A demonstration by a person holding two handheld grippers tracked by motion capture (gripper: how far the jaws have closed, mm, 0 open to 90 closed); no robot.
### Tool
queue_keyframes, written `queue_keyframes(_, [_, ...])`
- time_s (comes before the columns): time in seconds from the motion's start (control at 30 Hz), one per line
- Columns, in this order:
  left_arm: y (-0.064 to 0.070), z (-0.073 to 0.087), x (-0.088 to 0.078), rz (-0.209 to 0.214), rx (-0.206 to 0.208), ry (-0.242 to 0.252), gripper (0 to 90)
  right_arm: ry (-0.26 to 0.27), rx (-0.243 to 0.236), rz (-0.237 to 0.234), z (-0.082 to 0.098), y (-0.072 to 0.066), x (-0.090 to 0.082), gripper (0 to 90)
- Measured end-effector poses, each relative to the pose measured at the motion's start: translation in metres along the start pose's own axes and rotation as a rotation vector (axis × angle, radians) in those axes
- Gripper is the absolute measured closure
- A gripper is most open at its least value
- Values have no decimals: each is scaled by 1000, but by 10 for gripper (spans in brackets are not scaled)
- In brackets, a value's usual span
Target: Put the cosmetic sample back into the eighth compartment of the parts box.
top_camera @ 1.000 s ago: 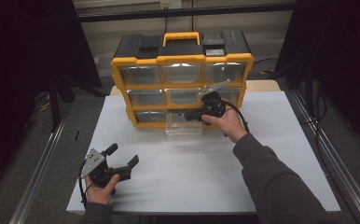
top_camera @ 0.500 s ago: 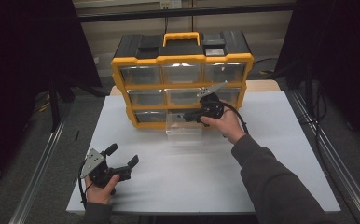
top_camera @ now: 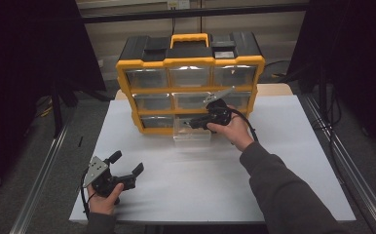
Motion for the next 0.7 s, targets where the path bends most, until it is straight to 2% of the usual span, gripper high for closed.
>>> queue_keyframes(0.13, [0,0,0,3,0,-2,21,6,9,-4,0,1,0,788])
queue_keyframes(0.17, [1,-1,0,0,-15,13,21,6,9,3,0,2,0,750])
queue_keyframes(0.37, [-1,1,-1,-1,2,-7,21,26,7,13,-1,0,-4,585])
queue_keyframes(0.4, [1,-1,1,-2,-16,14,21,37,6,20,-1,-1,-6,532])
queue_keyframes(0.5, [0,1,0,0,11,-9,21,81,19,29,-2,-2,-13,459])
queue_keyframes(0.63, [0,1,0,0,11,-9,21,118,42,57,0,0,-26,318])
queue_keyframes(0.7, [0,1,-1,0,11,-11,21,154,57,75,1,2,-35,266])
Point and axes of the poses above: each handheld gripper's, and its own axes: x roughly forward along the jaws, z roughly out of its underside, y roughly to its right, the point moved 10 cm from there along x, roughly forward along the jaws, and after that the axes turned 8 degrees about z, right-handed, at the moved point
